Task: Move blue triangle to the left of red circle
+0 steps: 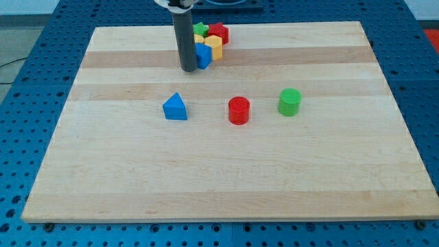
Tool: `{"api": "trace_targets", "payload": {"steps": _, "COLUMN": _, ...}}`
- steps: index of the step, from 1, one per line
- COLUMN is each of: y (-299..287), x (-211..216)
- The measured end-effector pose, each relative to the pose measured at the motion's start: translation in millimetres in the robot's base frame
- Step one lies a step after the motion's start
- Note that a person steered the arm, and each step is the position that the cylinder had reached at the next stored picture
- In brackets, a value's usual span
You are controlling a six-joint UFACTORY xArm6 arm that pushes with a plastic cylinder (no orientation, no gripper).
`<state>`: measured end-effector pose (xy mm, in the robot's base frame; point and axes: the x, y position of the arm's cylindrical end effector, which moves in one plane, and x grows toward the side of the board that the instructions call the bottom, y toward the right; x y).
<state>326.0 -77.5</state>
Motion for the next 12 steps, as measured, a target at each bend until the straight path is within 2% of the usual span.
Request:
{"api": "trace_targets", "payload": {"steps": 2, "y": -22, "x": 29}}
{"api": "trace_targets", "payload": {"steps": 4, "y": -60, "x": 30}}
{"api": "trace_targets", "payload": {"steps": 5, "y": -59, "x": 67}}
{"api": "trace_targets", "payload": {"steps": 7, "y": -12, "x": 110}}
{"api": "trace_targets", "payload": {"steps": 9, "y": -26, "x": 151}}
{"api": "trace_targets", "payload": {"steps": 10, "y": 3, "x": 154}}
{"api": "trace_targets", "payload": {"steps": 12, "y": 56, "x": 125}}
